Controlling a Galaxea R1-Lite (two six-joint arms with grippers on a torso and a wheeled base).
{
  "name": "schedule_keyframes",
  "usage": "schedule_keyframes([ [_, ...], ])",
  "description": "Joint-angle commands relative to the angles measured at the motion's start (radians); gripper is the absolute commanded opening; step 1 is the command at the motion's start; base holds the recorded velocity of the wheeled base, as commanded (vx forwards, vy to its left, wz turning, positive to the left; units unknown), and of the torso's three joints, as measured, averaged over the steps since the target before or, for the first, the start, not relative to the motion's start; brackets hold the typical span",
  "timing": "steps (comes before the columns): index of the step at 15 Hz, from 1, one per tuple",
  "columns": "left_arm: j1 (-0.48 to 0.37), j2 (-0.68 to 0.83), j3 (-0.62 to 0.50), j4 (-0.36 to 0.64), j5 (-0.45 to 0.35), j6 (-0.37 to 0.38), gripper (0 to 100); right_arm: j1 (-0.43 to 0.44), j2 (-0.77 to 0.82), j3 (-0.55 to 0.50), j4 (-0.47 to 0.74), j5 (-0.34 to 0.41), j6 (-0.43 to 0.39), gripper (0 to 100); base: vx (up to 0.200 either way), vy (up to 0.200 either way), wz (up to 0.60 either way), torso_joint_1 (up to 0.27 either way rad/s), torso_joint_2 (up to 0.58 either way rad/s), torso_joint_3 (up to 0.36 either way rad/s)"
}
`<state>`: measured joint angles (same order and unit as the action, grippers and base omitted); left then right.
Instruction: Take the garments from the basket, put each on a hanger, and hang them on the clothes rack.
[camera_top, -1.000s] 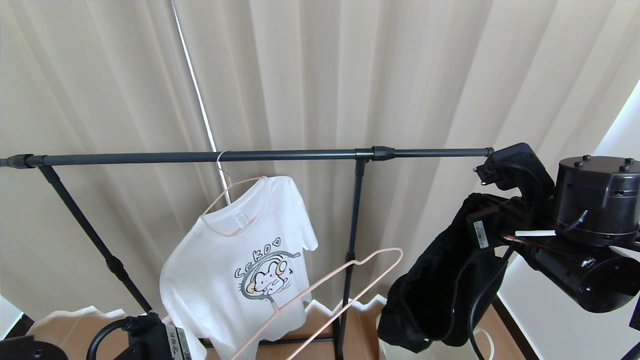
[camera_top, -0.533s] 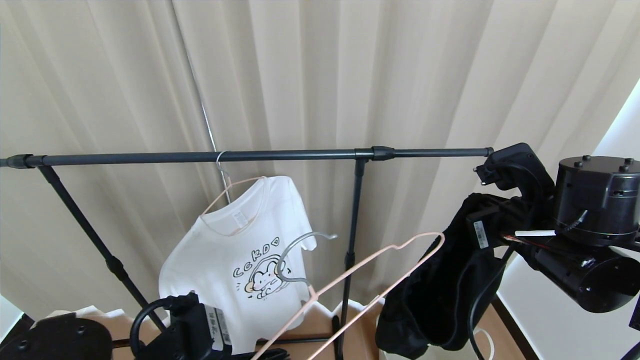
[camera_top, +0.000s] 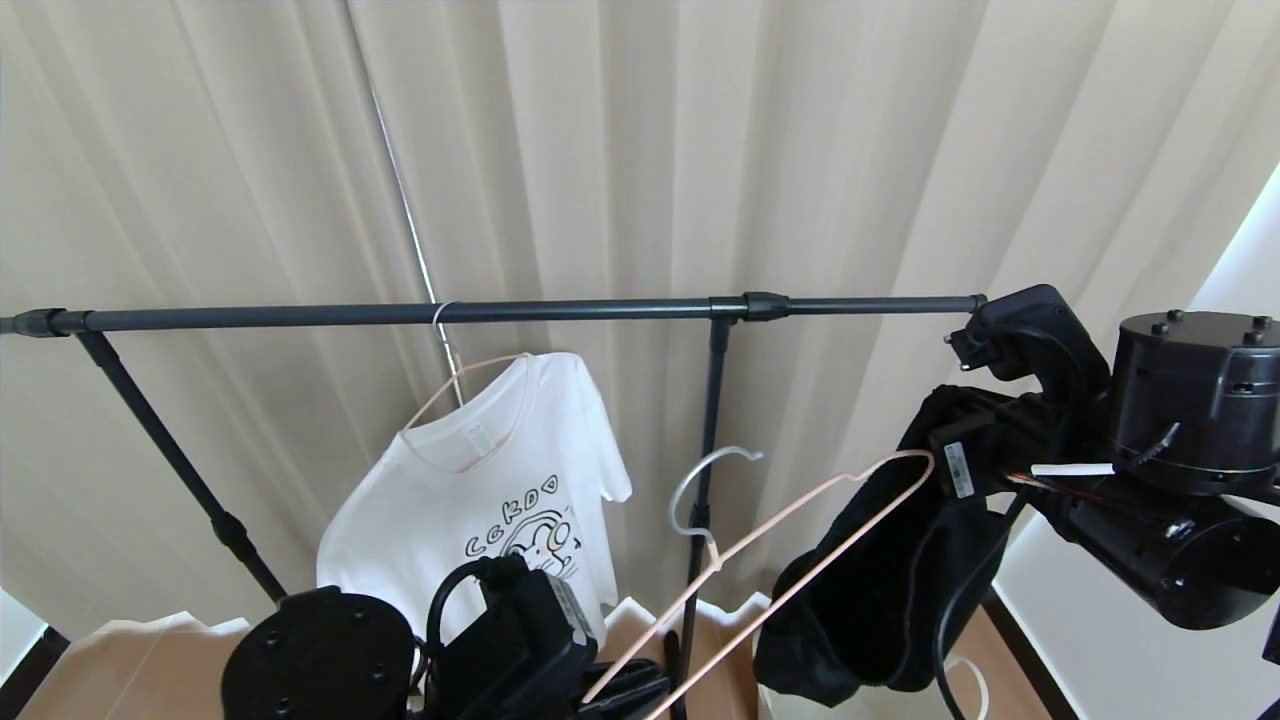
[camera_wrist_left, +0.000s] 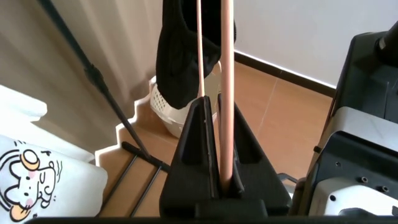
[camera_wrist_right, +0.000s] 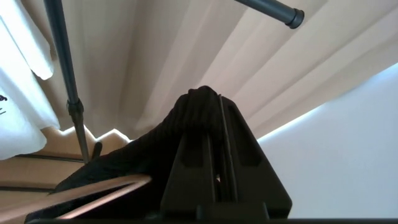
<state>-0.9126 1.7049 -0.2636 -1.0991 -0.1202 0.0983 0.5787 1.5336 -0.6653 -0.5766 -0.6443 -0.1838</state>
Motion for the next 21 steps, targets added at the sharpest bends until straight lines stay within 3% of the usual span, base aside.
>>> schedule_keyframes([
  [1, 0.001, 0.064, -0.032, -0.007, 0.008, 0.0, 0, 0.018, -0.012, 0.007, 0.0, 0.0, 0.0, 0, 0.0, 0.0, 0.0, 0.0, 0.0, 0.0],
  [7, 0.001, 0.093, -0.082, -0.031, 0.017, 0.0, 0, 0.102, -0.021, 0.03, 0.0, 0.002, 0.007, 0, 0.0, 0.0, 0.0, 0.0, 0.0, 0.0],
  [13, 0.004, 0.11, -0.098, -0.045, 0.017, -0.002, 0, 0.239, -0.032, 0.036, 0.0, 0.003, 0.044, 0, 0.0, 0.0, 0.0, 0.0, 0.0, 0.0],
  [16, 0.008, 0.125, -0.112, -0.047, 0.016, -0.003, 0, 0.322, -0.02, 0.029, 0.0, 0.002, 0.096, 0, 0.0, 0.0, 0.0, 0.0, 0.0, 0.0],
  [21, 0.009, 0.163, -0.155, -0.047, 0.016, -0.003, 0, 0.382, -0.02, 0.016, 0.0, 0.002, 0.149, 0, 0.0, 0.0, 0.0, 0.0, 0.0, 0.0],
])
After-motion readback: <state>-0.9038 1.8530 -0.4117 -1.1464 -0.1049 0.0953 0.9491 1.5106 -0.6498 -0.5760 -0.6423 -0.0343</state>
